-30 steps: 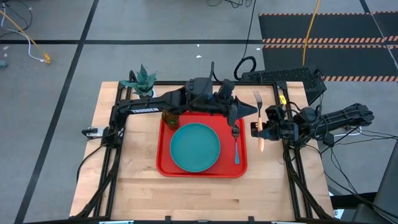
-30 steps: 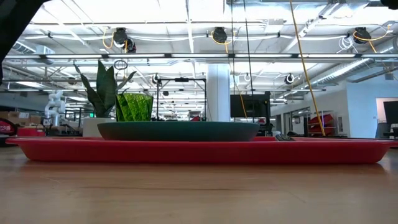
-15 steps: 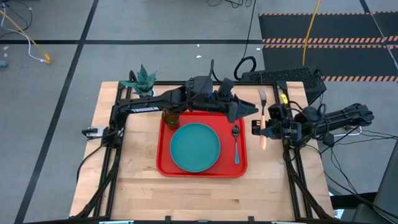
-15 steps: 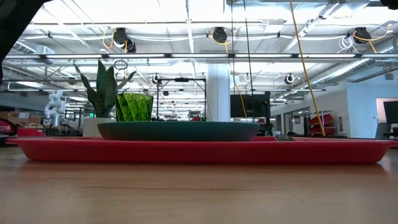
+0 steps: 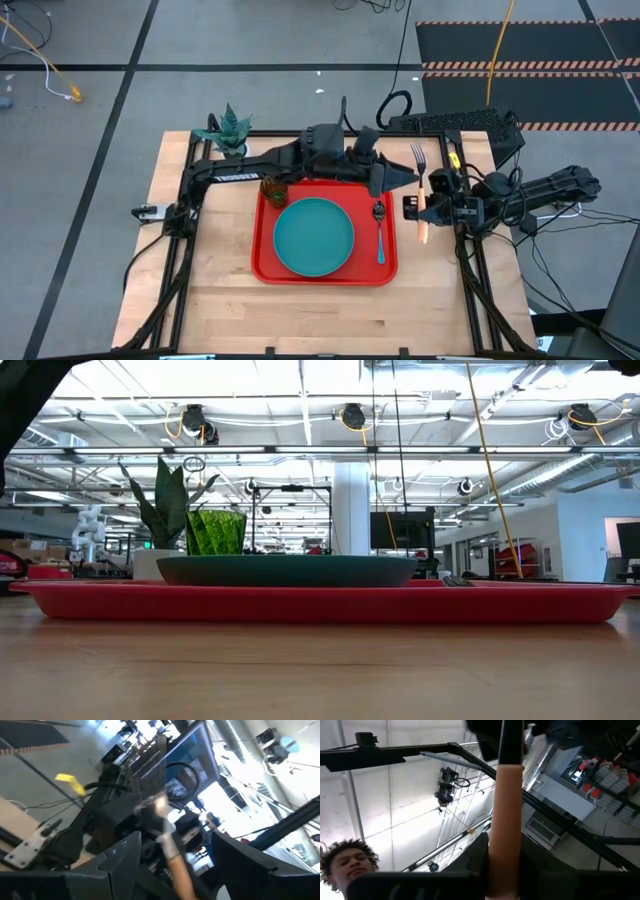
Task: Pick and place plate/cup/fork/spoon on tray
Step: Put the yellow fork on the red tray between the blue plate and the blue spoon
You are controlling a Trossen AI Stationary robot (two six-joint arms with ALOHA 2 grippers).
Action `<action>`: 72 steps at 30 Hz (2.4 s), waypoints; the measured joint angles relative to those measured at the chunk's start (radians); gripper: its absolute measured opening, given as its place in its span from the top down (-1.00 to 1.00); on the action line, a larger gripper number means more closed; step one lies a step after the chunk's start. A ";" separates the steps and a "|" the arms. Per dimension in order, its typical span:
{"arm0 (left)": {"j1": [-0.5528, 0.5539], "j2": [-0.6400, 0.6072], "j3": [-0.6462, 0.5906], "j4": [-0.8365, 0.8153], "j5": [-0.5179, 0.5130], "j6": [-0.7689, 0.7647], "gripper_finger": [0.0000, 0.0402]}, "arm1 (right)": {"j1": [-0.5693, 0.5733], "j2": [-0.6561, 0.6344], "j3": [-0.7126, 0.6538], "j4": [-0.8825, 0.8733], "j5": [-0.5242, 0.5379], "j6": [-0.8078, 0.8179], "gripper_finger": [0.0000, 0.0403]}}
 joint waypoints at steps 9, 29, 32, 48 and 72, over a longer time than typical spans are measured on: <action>-0.014 0.038 0.002 0.101 -0.001 -0.037 -0.21 | 0.000 0.058 0.000 0.014 -0.027 0.028 0.77; -0.004 0.029 0.002 0.066 0.063 0.003 -0.21 | 0.016 -0.012 0.001 0.039 -0.055 0.033 0.77; -0.004 0.029 0.002 0.065 0.063 0.000 -0.21 | 0.023 -0.001 0.001 0.030 -0.056 0.044 0.77; -0.002 0.035 0.002 -0.008 0.088 -0.031 -0.21 | 0.022 0.073 0.001 0.053 -0.081 0.088 0.77; -0.011 0.036 0.002 -0.087 0.044 -0.037 -0.20 | 0.022 0.088 0.001 0.060 -0.083 0.095 0.77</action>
